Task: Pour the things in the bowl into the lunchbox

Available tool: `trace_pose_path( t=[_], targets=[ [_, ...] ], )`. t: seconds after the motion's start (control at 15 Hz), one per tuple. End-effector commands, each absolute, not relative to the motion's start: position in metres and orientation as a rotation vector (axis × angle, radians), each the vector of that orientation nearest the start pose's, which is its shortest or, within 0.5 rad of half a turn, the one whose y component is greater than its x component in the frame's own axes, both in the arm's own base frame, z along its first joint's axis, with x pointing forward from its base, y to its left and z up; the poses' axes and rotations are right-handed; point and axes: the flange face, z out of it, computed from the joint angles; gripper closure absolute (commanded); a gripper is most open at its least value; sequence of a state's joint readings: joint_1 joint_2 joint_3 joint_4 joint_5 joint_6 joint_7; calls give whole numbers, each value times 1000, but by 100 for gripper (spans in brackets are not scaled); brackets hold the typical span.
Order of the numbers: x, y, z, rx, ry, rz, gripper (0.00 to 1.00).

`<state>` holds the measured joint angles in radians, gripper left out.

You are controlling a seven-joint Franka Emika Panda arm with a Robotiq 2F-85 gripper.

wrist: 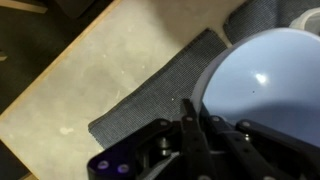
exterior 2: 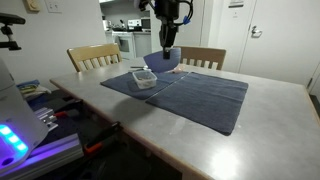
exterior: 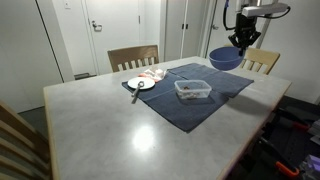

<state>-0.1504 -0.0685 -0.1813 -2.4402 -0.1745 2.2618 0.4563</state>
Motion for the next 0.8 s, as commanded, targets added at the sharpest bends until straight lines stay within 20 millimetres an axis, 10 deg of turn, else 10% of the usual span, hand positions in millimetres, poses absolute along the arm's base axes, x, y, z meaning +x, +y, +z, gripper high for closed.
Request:
trace_pose_path(
  t=[0.0, 0.73],
  targets=[
    [419, -167, 314, -2899, 1228, 9, 99],
    [415, -174, 318, -2275, 1538, -436, 99]
  ],
)
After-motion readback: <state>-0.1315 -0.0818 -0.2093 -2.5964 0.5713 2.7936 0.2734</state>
